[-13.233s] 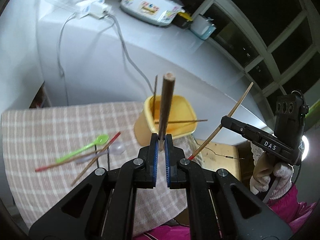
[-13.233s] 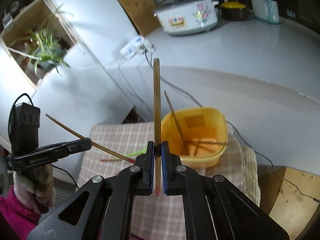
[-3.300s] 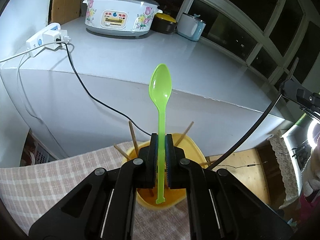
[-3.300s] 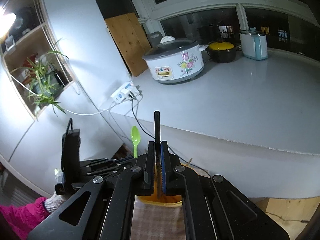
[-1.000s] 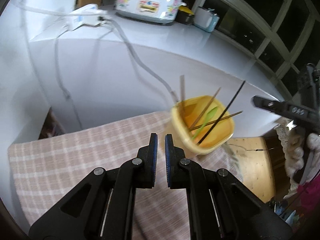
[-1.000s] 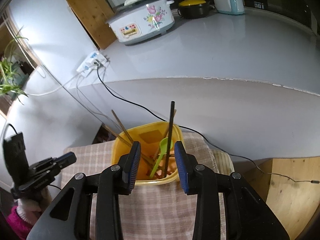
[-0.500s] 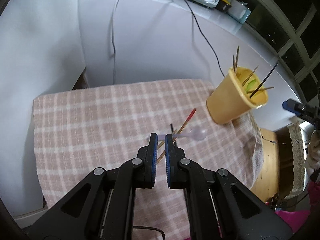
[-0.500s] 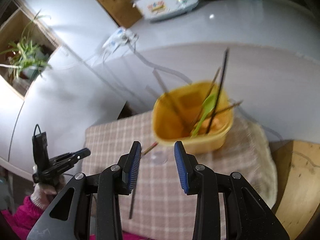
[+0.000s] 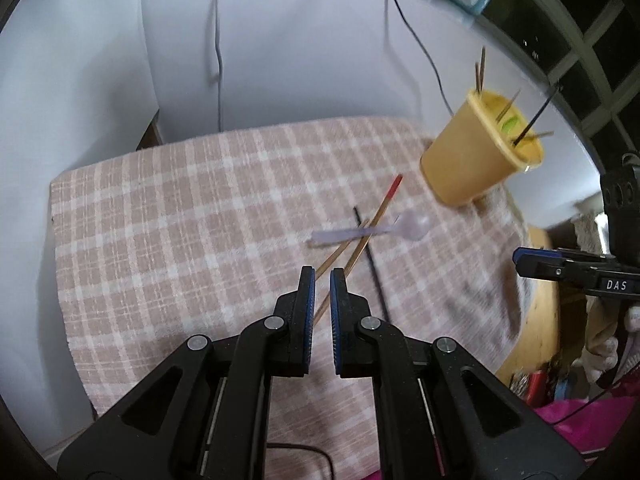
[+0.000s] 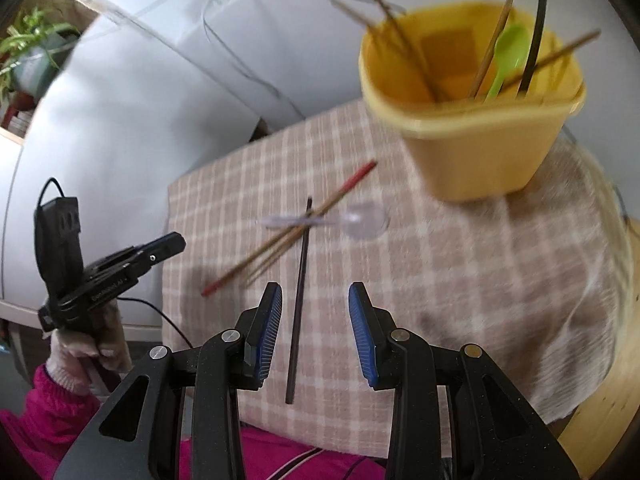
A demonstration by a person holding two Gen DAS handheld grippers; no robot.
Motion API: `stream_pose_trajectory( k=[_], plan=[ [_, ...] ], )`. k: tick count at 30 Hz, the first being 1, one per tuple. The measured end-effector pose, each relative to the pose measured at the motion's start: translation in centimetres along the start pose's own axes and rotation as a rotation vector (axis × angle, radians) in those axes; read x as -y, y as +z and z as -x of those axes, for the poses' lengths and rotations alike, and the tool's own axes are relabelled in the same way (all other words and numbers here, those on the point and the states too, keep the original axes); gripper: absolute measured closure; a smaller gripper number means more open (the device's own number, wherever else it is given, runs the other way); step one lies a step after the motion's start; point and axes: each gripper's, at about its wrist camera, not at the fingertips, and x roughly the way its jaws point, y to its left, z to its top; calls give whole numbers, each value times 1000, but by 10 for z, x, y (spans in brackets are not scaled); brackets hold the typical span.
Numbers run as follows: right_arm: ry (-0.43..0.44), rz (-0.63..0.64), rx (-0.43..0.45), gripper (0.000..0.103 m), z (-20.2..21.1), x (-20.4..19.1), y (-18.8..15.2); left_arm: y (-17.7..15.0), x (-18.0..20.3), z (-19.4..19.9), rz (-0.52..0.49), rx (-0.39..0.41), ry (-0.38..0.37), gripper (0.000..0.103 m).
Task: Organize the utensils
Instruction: 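Move both tools back down to the remaining chopsticks on the cloth, then close the left tool on a wooden chopstick while the right tool grasps another black chopstick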
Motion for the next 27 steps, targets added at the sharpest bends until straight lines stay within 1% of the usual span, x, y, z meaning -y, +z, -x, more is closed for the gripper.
stream_pose_trajectory(
  k=[7, 12, 15, 17, 20, 27],
  plan=[
    [13, -35, -70, 70, -36, -3, -9, -6, -12, -10, -42, -42, 0, 98],
    [12, -51, -107, 70, -61, -8, -10, -7, -6, -33, -139, -114, -6, 98],
    [8, -58, -130, 75, -76, -12, -10, -6, -4, -47, -189, -148, 4, 98],
    [-1, -60, -140, 77, -85, -14, -8, -5, -4, -58, -208, -183, 2, 98],
    [-12, -69, -151, 78, -95, -16, -3, -2, -5, -68, -241, -213, 8, 98],
    [-55, -57, -166, 78, -115, -24, 12, 2, -1, -84, -294, -247, 8, 98]
  ],
)
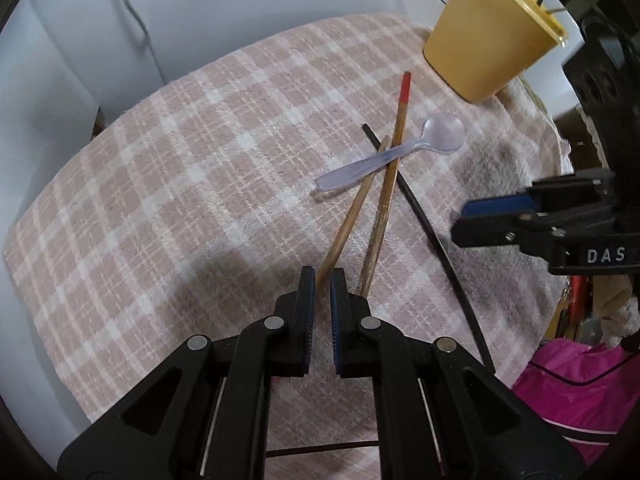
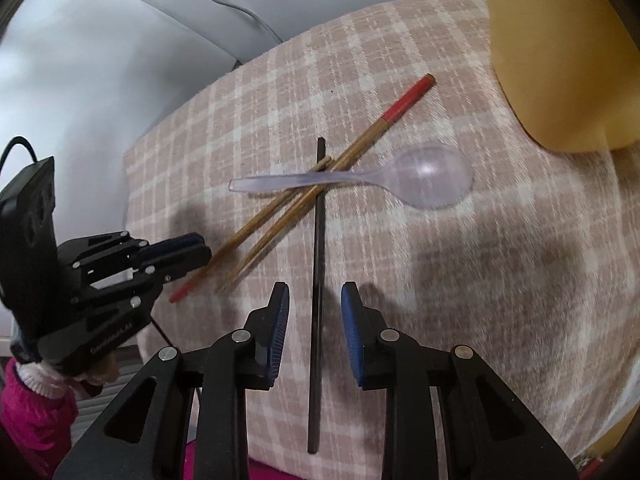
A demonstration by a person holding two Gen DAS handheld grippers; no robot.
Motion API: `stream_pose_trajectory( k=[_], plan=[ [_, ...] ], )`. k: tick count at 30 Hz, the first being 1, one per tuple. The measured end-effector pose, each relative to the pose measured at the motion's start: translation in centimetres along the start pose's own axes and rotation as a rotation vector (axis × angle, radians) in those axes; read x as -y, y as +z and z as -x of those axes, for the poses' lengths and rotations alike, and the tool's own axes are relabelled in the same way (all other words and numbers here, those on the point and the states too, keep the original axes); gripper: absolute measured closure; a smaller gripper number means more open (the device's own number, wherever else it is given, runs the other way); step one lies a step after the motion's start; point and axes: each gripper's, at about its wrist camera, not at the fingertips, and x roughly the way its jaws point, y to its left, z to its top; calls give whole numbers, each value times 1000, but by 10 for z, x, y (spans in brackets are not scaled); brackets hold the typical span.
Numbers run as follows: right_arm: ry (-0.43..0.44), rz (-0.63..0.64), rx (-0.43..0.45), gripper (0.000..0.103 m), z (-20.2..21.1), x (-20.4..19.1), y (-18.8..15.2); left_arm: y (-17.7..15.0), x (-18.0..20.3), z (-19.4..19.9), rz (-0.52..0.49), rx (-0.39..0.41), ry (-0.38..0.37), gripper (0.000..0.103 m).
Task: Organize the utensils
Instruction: 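Close the left tool on a wooden chopstick while the right tool grasps another black chopstick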
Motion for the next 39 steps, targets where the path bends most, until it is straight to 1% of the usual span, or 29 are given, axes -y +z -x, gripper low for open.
stream_pose_trajectory(
  k=[10, 22, 23, 25, 26, 31, 35, 39],
  plan=[
    [-36, -19, -24, 79, -26, -9, 19, 11, 7, -17, -63, -46, 24, 98],
    [-77, 1, -44, 80, -39, -13, 35, 35, 8, -29, -102, -39, 10, 98],
    [-87, 7, -47, 81, -40, -14, 36, 37, 9, -30, -104, -40, 10, 98],
    [-124, 24, -54, 90, -42, -17, 37, 44, 11, -32, -108, -45, 11, 98],
    [-130, 29, -56, 90, -43, -18, 38, 46, 12, -33, -111, -50, 12, 98],
    [-112, 32, -63, 94, -44, -16, 38, 48, 19, -35, -132, -60, 10, 98],
    [-101, 23, -71, 94, -45, -17, 39, 56, 28, -38, -143, -72, 22, 98],
    [-93, 22, -80, 94, -44, -12, 41, 65, 35, -39, -143, -65, 14, 97]
  ],
)
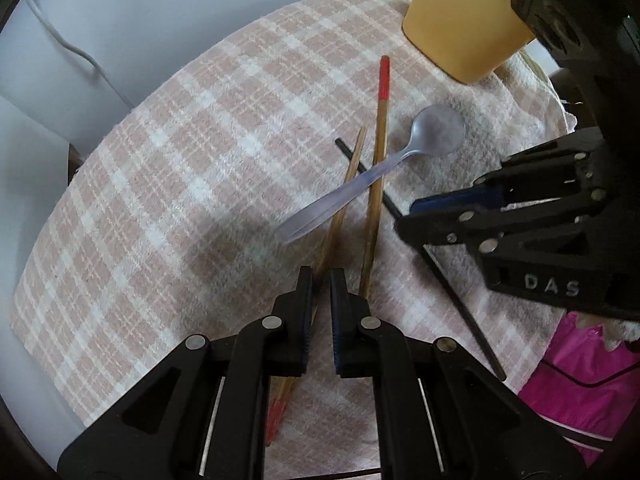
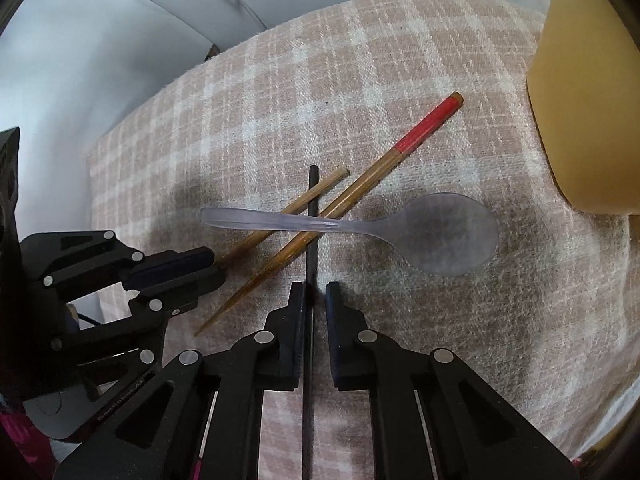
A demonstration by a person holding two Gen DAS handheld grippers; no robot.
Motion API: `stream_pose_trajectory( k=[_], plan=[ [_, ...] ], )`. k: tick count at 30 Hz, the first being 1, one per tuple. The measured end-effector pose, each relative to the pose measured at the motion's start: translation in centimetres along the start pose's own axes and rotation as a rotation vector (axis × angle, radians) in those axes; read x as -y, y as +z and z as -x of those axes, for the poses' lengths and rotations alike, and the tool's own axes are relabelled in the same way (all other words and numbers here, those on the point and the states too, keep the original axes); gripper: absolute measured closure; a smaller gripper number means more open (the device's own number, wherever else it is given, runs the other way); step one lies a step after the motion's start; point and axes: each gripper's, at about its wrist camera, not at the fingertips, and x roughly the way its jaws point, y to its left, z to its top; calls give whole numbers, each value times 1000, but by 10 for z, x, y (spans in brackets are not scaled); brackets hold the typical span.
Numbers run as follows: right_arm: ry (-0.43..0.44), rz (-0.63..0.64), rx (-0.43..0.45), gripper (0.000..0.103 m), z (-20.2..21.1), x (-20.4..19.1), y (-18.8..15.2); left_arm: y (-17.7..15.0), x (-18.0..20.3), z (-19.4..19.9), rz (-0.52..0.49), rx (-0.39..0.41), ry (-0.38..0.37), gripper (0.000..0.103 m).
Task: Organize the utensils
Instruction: 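Close the left tool on a wooden chopstick while the right tool grasps another black chopstick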
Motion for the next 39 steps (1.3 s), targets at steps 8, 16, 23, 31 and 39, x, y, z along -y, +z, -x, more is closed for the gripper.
stream_pose_trajectory(
  k=[8, 16, 23, 31, 39],
  plan=[
    [16, -3, -10, 94, 2, 10, 4, 20, 8, -15, -5, -28, 24, 83],
    [19, 14, -12, 100, 1, 1, 2, 17, -10, -12, 90, -19, -13, 99],
    [38, 35, -50, 100, 2, 3, -16, -10, -14, -6, 154, -3, -23, 99],
    [43, 98, -115, 100, 12, 16, -34, -49, -20, 8, 264, 47, -45, 99],
    [81, 143, -121, 100, 34, 10, -40, -86, -16, 26, 335, 101, -71, 99]
  ],
)
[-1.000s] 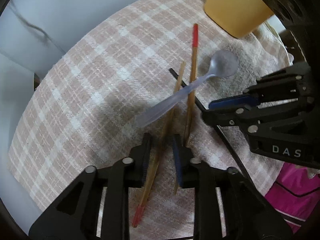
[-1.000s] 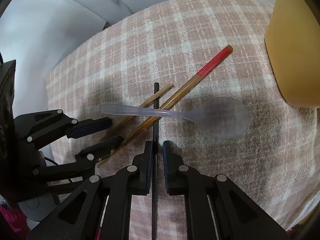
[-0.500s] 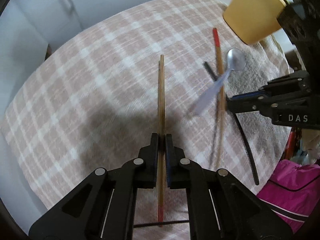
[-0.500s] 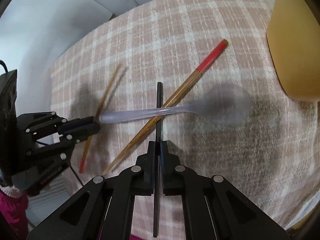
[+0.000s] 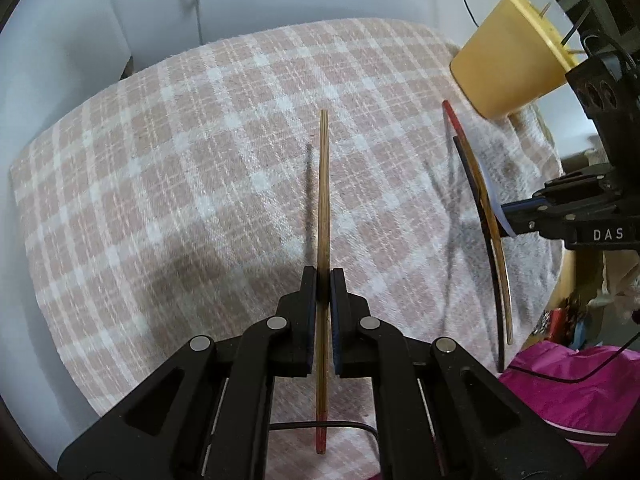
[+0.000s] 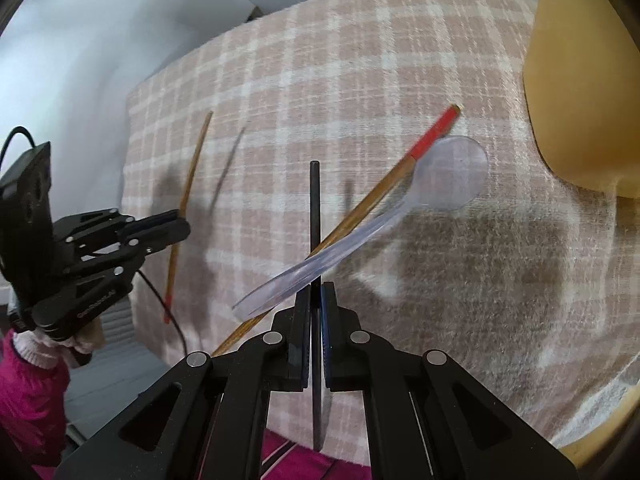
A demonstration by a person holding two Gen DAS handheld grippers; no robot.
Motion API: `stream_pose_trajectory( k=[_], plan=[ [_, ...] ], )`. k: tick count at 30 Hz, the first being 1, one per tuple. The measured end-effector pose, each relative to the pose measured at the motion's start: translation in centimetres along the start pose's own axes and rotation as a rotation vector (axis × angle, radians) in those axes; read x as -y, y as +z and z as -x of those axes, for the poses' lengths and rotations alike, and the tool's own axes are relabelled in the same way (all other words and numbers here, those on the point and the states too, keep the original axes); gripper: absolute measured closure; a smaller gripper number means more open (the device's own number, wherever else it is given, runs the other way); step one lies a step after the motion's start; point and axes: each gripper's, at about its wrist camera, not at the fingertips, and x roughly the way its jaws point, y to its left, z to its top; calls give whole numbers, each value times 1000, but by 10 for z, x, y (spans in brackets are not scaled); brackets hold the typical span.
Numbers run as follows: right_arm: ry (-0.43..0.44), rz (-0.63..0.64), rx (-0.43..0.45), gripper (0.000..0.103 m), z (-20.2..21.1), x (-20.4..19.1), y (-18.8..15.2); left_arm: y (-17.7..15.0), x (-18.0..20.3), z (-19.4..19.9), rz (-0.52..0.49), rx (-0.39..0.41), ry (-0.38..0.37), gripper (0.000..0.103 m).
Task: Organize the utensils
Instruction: 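Close the left tool on a wooden chopstick while the right tool grasps another black chopstick, then lift the wooden chopstick with the left tool while the right tool carries the black chopstick toward the yellow container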
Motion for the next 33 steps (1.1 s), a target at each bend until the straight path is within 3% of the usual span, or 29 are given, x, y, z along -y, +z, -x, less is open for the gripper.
stream_pose_trajectory(
  k=[21, 33],
  plan=[
    [137, 182, 14, 100, -3, -98, -1, -44, -54, 78, 201, 145, 13, 99],
    [148, 233, 125, 100, 39, -120, -1, -46, -37, 124, 243, 285, -7, 99]
  ],
)
